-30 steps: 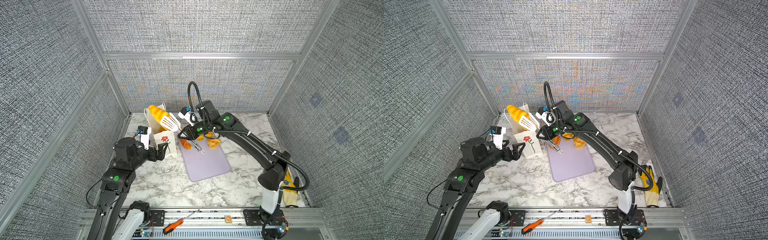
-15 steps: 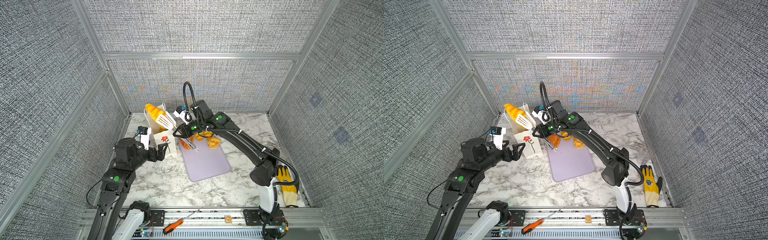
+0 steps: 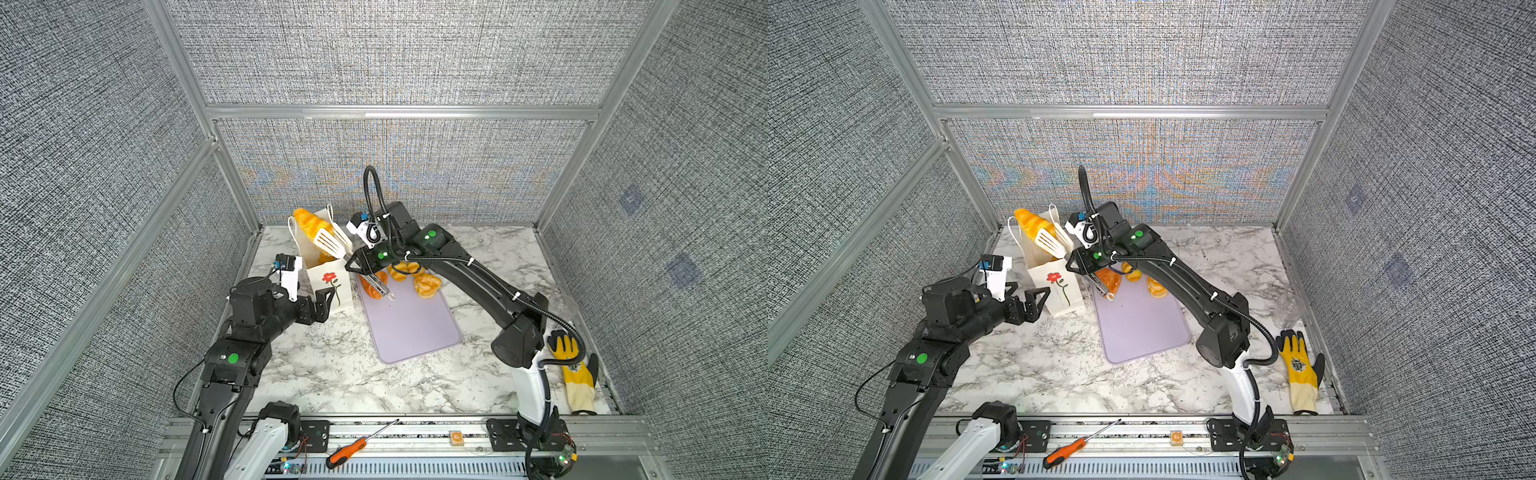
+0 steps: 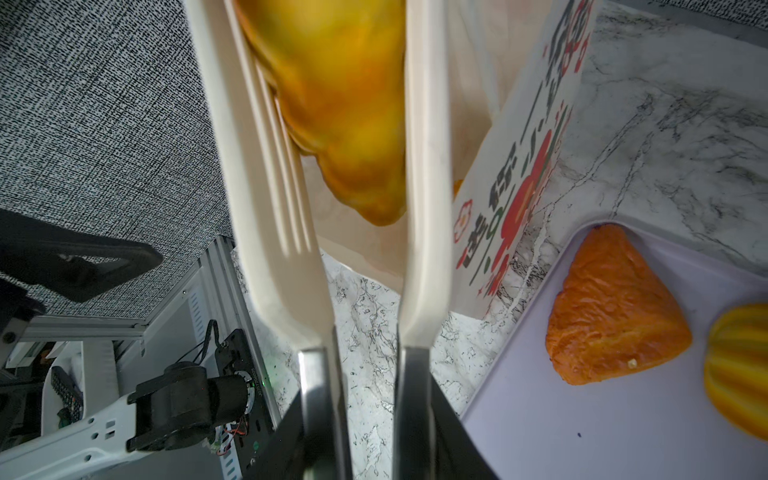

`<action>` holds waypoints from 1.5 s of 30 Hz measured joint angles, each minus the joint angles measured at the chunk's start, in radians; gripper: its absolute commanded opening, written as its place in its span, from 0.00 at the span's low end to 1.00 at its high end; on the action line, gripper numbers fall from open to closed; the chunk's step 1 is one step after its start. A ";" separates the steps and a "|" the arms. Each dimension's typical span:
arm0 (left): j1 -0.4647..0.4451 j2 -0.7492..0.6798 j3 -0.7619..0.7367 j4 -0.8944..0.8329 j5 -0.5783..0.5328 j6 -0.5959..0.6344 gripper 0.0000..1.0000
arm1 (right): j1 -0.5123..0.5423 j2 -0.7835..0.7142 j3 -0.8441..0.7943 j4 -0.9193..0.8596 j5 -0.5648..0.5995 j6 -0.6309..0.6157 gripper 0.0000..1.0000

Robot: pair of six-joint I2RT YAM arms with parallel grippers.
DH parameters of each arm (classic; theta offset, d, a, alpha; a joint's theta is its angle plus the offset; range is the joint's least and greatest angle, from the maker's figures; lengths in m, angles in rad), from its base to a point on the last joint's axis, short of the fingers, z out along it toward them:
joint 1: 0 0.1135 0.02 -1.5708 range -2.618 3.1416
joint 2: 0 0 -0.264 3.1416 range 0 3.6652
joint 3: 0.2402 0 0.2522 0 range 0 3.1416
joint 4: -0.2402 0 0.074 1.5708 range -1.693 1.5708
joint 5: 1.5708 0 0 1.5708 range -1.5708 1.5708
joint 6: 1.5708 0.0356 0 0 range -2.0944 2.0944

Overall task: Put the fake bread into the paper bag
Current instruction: 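Lower the croissant into the bag opening and open the tongs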

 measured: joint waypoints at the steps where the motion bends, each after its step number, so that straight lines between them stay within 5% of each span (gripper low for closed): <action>1: 0.000 0.000 -0.002 0.000 -0.003 0.000 0.99 | 0.001 0.000 0.002 -0.001 0.003 0.000 0.41; 14: 0.000 -0.001 -0.003 -0.002 -0.003 0.000 0.99 | 0.016 -0.013 0.020 -0.035 0.049 -0.013 0.54; 45: 0.000 -0.007 0.008 -0.012 -0.005 0.000 0.99 | 0.028 0.016 0.100 -0.100 0.105 -0.026 0.59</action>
